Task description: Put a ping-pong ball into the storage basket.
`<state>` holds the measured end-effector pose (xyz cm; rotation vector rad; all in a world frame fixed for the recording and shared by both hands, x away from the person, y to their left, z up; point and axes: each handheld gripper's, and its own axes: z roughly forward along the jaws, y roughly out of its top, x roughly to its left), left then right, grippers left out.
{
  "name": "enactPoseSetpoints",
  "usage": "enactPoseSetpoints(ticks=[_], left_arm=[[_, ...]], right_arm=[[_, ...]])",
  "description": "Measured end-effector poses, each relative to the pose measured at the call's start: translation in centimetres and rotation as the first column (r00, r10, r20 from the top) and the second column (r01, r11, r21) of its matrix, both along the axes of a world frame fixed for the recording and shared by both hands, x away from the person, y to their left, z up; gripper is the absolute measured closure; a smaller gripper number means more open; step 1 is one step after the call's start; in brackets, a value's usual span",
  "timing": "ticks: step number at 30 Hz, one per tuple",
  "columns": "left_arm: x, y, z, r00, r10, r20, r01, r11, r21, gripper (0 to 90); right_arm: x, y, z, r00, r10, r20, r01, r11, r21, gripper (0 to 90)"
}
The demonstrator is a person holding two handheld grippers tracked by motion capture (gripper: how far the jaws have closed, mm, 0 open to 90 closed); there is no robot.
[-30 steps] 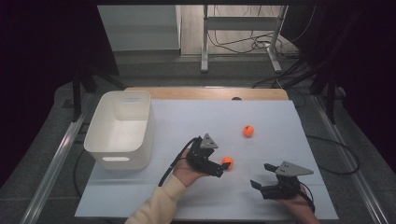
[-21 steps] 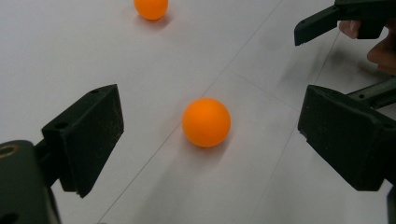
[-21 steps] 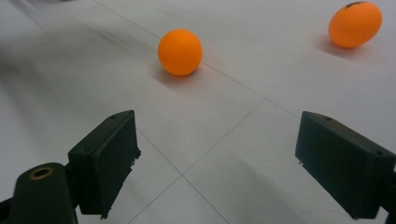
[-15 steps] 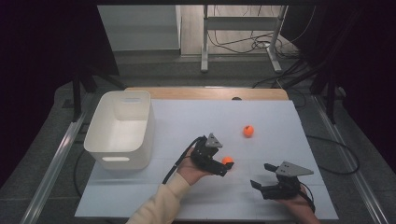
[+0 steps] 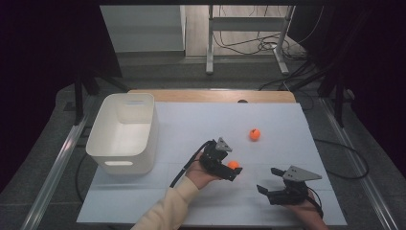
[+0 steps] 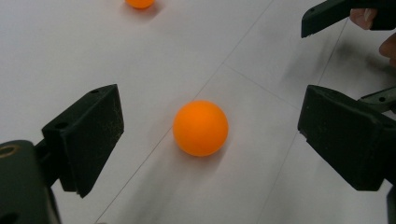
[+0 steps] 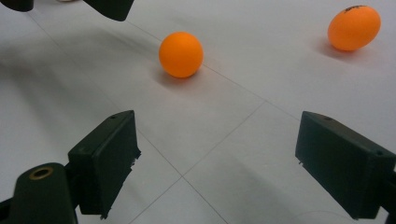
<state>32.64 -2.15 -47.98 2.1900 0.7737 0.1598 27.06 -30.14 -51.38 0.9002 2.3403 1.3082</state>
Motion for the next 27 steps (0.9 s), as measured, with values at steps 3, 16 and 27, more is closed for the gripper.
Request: enactPoseSetpoints(ticks=[3,16,27], left_arm=[[0.1,-0.2,0.0,1.0,-0.003,-0.002,0.003,0.9999,0.012,7.8],[0.8,-1.3,-1.0,0.9995,-0.021,-0.022,0.022,0.9977,0.064,7.8],[1.4,-1.8,-2.1,0.9982,-0.03,-0.052,0.035,0.9942,0.102,7.8]], right_arm=[[0.0,0.0,0.0,1.0,-0.002,-0.001,0.002,1.0,0.002,13.6],[0.0,-0.2,0.1,1.0,-0.005,0.001,0.005,1.0,0.004,13.7],[0.0,-0.1,0.0,1.0,-0.006,-0.001,0.006,1.0,-0.005,13.6]])
